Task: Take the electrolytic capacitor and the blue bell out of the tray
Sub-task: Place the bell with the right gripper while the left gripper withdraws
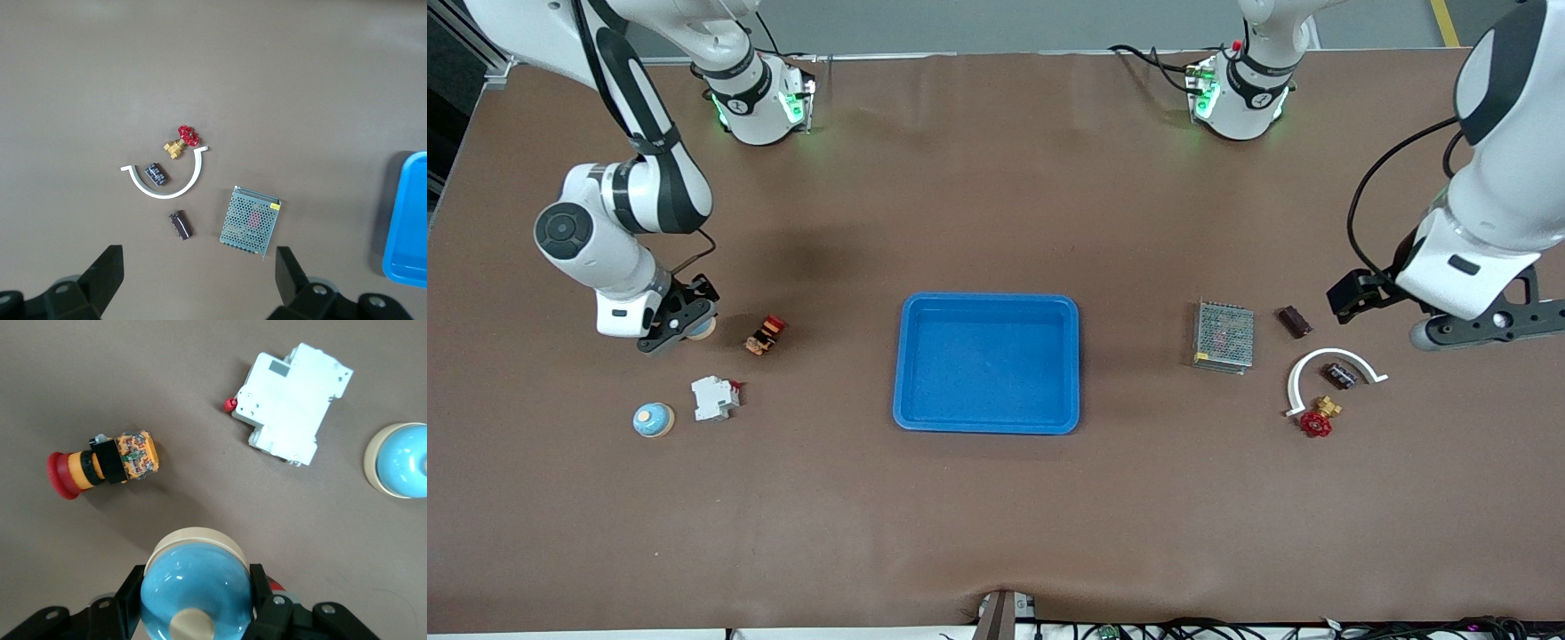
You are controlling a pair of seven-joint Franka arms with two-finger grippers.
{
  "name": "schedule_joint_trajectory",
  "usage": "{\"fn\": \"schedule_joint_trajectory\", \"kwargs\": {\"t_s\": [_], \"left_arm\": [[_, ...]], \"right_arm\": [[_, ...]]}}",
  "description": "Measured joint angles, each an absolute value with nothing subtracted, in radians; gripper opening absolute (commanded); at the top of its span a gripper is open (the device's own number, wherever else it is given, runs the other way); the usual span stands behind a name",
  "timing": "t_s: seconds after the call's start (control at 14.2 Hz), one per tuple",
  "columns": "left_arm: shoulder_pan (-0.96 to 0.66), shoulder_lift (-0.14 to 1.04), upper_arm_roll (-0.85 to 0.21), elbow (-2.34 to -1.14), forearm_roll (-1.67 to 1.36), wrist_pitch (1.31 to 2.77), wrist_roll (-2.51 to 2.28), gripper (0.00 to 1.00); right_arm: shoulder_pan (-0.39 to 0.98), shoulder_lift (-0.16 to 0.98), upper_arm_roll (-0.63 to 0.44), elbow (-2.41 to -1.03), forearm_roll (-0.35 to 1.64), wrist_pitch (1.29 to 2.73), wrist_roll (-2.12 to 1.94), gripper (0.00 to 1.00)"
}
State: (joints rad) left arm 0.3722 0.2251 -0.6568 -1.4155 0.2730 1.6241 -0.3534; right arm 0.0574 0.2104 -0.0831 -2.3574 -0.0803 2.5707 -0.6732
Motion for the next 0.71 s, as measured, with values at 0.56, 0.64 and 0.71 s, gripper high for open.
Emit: {"fn": "schedule_joint_trajectory", "kwargs": {"t_s": [0.56,0.64,0.71], "left_arm": [[0.133,0.09,-0.351,-1.414,0.13,1.522,-0.323,1.0],[0.103,0.08,-0.316,-1.414,0.12,1.515,-0.317,1.0],[0.075,0.07,-0.285,-1.415,0.113,1.509,-0.316,1.0]], "right_arm": [[0.057,0.344,-0.08,-2.375,-0.08,2.739,-0.673,0.34],[0.057,0.352,-0.079,-2.376,-0.08,2.753,-0.673,0.35],[0.057,0.358,-0.078,-2.377,-0.08,2.759,-0.673,0.35]]}}
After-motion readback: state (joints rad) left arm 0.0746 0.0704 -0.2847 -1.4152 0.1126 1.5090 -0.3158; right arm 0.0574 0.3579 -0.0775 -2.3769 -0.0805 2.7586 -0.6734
